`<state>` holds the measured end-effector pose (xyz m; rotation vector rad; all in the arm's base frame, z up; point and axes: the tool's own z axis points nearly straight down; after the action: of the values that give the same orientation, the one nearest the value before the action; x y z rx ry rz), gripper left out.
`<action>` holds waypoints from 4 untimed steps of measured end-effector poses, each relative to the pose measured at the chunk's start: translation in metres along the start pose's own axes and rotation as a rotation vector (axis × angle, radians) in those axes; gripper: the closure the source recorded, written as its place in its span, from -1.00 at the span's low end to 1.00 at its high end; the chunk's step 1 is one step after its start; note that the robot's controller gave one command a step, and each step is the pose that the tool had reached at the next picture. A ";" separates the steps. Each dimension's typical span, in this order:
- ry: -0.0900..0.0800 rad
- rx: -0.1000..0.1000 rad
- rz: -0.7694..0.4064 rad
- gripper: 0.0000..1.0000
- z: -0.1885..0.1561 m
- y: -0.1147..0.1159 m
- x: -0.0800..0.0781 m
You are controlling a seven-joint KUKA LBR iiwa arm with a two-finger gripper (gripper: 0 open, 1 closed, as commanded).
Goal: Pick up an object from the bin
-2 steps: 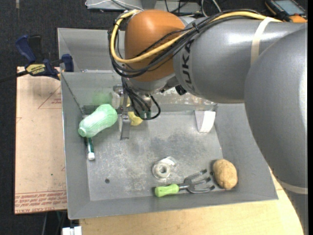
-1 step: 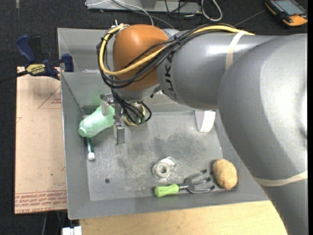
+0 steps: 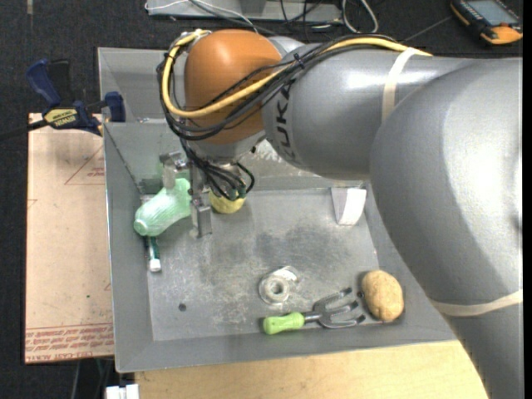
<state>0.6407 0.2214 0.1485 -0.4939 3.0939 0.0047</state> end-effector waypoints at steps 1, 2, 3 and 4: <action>0.000 -0.001 -0.117 -1.00 0.028 0.004 -0.014; -0.009 -0.001 -0.340 -1.00 0.078 0.003 -0.015; -0.010 -0.002 -0.332 1.00 0.087 0.001 -0.014; -0.009 -0.002 -0.330 1.00 0.085 0.001 -0.013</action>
Offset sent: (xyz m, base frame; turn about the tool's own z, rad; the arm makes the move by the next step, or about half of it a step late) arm 0.0137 0.0067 -0.0785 -0.3424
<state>0.6537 0.2265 0.0641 -0.9932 2.9621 0.0084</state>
